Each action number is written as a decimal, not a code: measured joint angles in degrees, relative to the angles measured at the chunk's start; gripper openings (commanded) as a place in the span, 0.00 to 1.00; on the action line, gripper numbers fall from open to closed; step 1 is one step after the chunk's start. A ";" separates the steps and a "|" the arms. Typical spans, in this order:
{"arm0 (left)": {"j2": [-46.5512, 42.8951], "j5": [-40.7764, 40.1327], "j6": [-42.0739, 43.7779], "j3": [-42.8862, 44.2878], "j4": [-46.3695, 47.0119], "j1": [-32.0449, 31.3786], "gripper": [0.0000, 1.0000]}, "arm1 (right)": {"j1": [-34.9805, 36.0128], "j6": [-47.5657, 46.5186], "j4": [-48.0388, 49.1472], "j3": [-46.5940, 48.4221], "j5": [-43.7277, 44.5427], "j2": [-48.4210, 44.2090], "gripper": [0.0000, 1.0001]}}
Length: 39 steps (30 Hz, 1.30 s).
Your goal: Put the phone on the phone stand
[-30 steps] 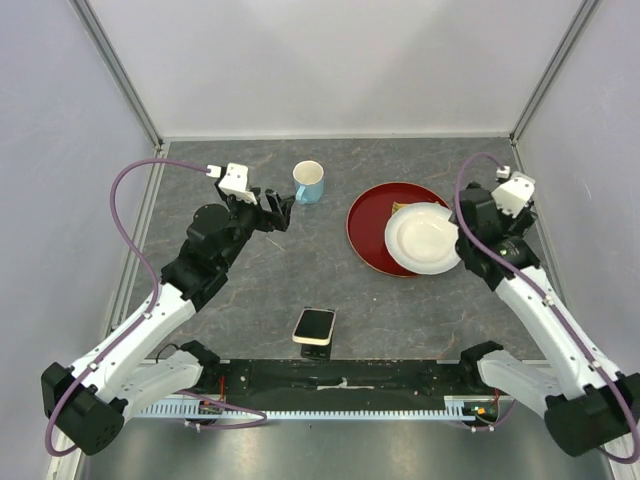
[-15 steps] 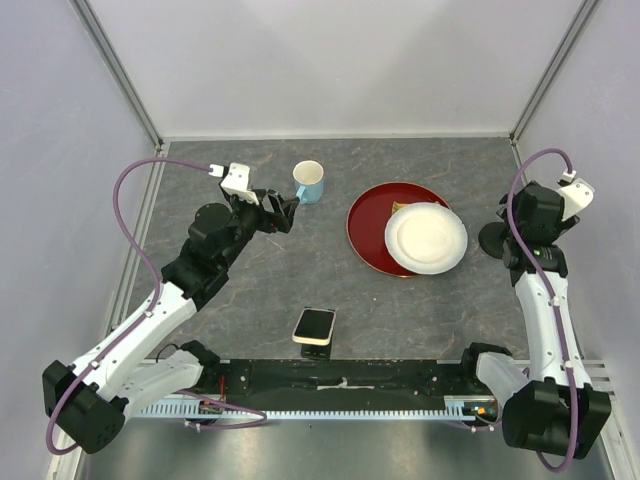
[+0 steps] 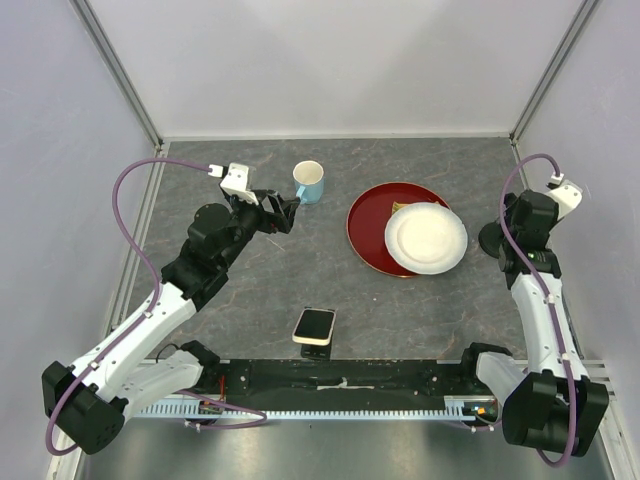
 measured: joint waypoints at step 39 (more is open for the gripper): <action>0.76 0.85 -0.13 0.00 -0.02 0.20 0.87 | -0.31 -5.97 10.40 -5.14 7.02 4.33 0.00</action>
